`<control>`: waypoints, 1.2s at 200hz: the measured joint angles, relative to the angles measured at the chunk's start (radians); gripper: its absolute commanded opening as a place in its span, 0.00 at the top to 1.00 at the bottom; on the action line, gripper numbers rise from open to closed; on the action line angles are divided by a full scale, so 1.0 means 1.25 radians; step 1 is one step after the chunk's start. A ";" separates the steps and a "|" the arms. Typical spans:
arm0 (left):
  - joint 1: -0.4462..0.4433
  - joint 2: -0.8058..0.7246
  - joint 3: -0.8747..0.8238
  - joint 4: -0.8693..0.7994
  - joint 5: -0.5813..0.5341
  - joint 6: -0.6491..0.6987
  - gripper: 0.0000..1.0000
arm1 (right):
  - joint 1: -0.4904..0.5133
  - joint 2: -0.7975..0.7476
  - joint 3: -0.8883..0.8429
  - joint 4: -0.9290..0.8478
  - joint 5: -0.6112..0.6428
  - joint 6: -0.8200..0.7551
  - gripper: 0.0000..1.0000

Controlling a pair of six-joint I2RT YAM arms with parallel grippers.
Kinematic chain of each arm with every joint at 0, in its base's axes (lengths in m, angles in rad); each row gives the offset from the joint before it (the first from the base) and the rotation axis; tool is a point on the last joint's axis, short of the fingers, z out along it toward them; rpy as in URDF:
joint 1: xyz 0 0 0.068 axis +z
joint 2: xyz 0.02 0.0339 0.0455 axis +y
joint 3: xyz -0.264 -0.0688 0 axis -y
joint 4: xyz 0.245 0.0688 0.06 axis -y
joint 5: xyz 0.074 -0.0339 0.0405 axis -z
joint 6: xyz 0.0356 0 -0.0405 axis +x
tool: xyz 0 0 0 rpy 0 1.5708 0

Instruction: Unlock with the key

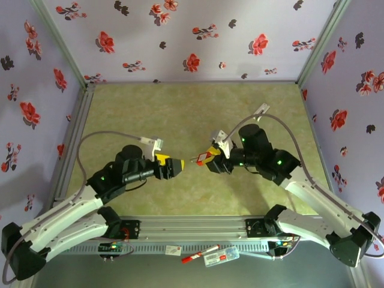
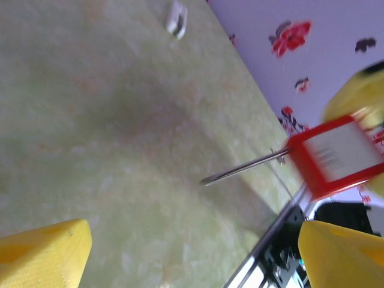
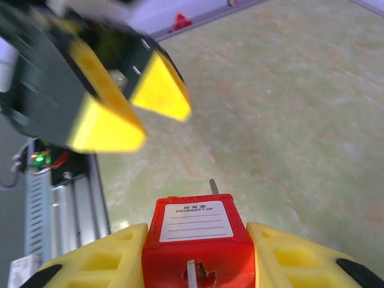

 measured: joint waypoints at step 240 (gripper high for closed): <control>0.080 0.014 0.218 -0.223 -0.118 0.085 0.04 | 0.132 0.447 -0.208 0.513 0.899 0.289 1.00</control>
